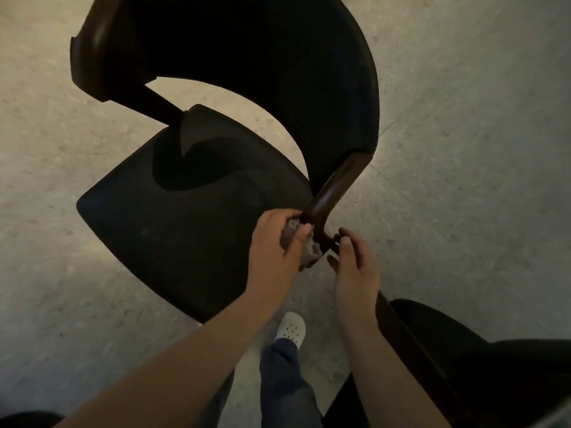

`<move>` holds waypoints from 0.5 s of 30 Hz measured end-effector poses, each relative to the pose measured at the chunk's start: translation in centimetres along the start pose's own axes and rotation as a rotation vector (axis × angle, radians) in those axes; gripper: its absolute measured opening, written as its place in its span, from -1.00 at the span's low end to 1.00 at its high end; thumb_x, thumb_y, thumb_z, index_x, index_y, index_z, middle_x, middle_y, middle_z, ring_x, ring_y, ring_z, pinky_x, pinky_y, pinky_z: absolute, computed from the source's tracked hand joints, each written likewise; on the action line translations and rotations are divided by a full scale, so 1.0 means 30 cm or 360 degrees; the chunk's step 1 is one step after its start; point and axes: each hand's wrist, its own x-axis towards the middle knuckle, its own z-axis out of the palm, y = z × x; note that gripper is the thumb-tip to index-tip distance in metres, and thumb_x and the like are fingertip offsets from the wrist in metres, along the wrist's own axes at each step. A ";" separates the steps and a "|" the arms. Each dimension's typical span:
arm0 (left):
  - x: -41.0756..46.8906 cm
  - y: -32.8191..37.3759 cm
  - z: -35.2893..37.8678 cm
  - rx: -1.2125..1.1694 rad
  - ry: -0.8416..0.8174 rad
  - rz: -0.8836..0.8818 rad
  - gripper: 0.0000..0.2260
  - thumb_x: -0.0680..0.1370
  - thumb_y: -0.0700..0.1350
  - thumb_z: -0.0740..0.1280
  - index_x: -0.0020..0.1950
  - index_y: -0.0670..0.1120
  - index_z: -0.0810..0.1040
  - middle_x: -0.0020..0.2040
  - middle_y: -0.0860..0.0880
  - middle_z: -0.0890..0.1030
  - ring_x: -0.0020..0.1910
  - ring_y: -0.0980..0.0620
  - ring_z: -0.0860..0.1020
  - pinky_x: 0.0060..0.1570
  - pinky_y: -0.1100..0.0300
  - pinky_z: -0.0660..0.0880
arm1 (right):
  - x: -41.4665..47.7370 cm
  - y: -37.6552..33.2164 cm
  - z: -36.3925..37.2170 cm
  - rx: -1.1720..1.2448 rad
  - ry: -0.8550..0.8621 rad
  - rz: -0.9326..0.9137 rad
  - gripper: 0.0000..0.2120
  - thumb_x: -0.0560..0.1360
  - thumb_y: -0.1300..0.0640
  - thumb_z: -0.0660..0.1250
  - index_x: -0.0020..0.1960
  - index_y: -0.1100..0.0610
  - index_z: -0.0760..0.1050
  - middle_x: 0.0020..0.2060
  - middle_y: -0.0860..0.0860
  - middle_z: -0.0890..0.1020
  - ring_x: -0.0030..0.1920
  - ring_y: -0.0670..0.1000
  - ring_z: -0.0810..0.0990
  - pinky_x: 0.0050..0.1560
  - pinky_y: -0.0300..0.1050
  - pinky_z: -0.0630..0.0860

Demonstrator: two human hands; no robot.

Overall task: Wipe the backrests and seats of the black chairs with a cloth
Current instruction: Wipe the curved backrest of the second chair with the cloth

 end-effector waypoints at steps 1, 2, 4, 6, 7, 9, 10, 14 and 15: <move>-0.001 -0.010 0.006 -0.0021 0.0058 -0.0048 -0.84 0.57 0.03 0.31 0.13 0.09 0.45 0.11 0.09 0.47 0.05 0.23 0.49 -0.02 0.45 0.40 | -0.002 0.006 0.013 -0.0015 0.0006 -0.0030 -0.77 0.63 0.09 0.17 0.23 0.01 0.52 0.03 -0.13 0.61 0.04 -0.23 0.58 -0.01 -0.29 0.49; 0.006 -0.019 0.008 -0.0065 0.0116 -0.0123 -0.84 0.57 0.03 0.32 0.12 0.07 0.46 0.09 0.09 0.48 0.04 0.26 0.48 -0.05 0.50 0.38 | -0.004 0.013 0.023 -0.0025 0.0017 -0.0055 -0.77 0.63 0.08 0.18 0.23 0.01 0.53 0.02 -0.13 0.62 0.05 -0.22 0.58 0.01 -0.27 0.49; 0.041 -0.031 0.006 -0.0132 0.0222 -0.0172 -0.83 0.57 0.02 0.31 0.12 0.00 0.50 0.06 0.06 0.52 0.01 0.26 0.49 -0.05 0.55 0.36 | -0.002 0.028 0.035 -0.0018 0.0031 -0.0075 -0.77 0.62 0.06 0.20 0.21 0.01 0.54 0.05 -0.11 0.62 0.09 -0.20 0.58 0.09 -0.23 0.50; 0.089 -0.026 -0.001 -0.0157 0.0239 -0.0094 -0.83 0.57 0.02 0.30 0.11 -0.01 0.49 0.04 0.04 0.53 0.01 0.23 0.50 -0.05 0.51 0.38 | -0.003 0.038 0.043 -0.0018 0.0034 -0.0087 -0.78 0.61 0.03 0.21 0.18 -0.01 0.55 0.06 -0.09 0.62 0.11 -0.17 0.57 0.14 -0.19 0.52; 0.115 -0.016 -0.002 -0.0180 0.0219 -0.0065 -0.82 0.57 0.03 0.31 0.11 0.00 0.47 0.04 0.05 0.52 0.01 0.22 0.50 -0.05 0.48 0.39 | -0.003 0.040 0.046 -0.0036 0.0035 -0.0108 -0.79 0.60 0.02 0.22 0.16 -0.01 0.56 0.05 -0.09 0.62 0.11 -0.16 0.57 0.15 -0.18 0.52; 0.159 0.012 -0.003 -0.0241 0.0153 -0.0088 -0.77 0.56 0.04 0.33 0.15 0.00 0.42 0.05 0.05 0.50 0.03 0.18 0.51 -0.05 0.43 0.44 | -0.004 0.043 0.054 -0.0079 0.0045 -0.0152 -0.82 0.59 0.00 0.22 0.12 -0.07 0.55 0.04 -0.09 0.62 0.11 -0.15 0.57 0.15 -0.16 0.52; 0.173 0.020 -0.001 -0.0287 0.0111 -0.0127 -0.75 0.56 0.06 0.33 0.16 -0.01 0.42 0.05 0.03 0.50 0.03 0.17 0.51 -0.04 0.38 0.46 | -0.005 0.043 0.057 -0.0095 0.0053 -0.0171 -0.84 0.59 0.00 0.22 0.10 -0.10 0.54 0.04 -0.09 0.61 0.11 -0.15 0.57 0.14 -0.14 0.53; 0.118 -0.003 -0.021 -0.0333 -0.0174 -0.0155 -0.76 0.64 0.10 0.17 0.19 -0.02 0.46 0.09 0.09 0.48 0.05 0.29 0.49 -0.06 0.47 0.42 | -0.008 0.052 0.072 -0.0132 0.0124 -0.0207 -0.84 0.60 0.03 0.20 0.09 -0.10 0.54 0.02 -0.07 0.60 0.09 -0.12 0.57 0.13 -0.04 0.55; 0.089 -0.018 -0.028 -0.0386 -0.0254 -0.0144 -0.76 0.66 0.09 0.14 0.23 0.02 0.45 0.12 0.17 0.44 0.07 0.39 0.44 -0.03 0.55 0.37 | -0.009 0.055 0.075 -0.0125 0.0144 -0.0198 -0.84 0.60 0.04 0.20 0.10 -0.06 0.55 0.01 -0.06 0.60 0.08 -0.12 0.57 0.13 0.00 0.56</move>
